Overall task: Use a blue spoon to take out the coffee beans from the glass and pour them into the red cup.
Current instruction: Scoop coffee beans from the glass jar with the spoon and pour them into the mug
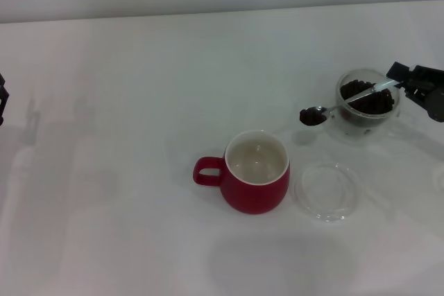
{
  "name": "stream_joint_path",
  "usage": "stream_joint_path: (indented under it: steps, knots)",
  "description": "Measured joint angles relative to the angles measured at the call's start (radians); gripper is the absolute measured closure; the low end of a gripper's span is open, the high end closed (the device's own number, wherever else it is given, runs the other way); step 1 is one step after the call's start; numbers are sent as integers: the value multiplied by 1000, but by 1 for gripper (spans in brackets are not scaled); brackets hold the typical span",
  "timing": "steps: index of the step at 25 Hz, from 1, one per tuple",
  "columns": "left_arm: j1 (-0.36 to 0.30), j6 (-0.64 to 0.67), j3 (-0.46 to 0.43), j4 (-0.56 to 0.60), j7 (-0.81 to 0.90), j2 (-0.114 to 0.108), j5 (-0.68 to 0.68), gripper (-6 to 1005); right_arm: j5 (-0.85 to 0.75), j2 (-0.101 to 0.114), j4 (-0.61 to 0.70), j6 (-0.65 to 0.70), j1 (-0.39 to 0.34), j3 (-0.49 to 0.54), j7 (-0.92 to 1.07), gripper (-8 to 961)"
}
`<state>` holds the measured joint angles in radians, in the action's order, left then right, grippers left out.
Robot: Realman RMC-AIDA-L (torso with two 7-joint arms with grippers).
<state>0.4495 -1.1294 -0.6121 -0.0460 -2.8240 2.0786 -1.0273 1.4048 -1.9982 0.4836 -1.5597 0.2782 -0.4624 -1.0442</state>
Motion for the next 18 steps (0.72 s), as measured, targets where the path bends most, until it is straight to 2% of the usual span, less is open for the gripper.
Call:
stream_joint_path:
  steps: [18]
  knots:
    - [4,2,4,2,0,-1,4,438,11,-11,-62,-32,39,-56,-47,806]
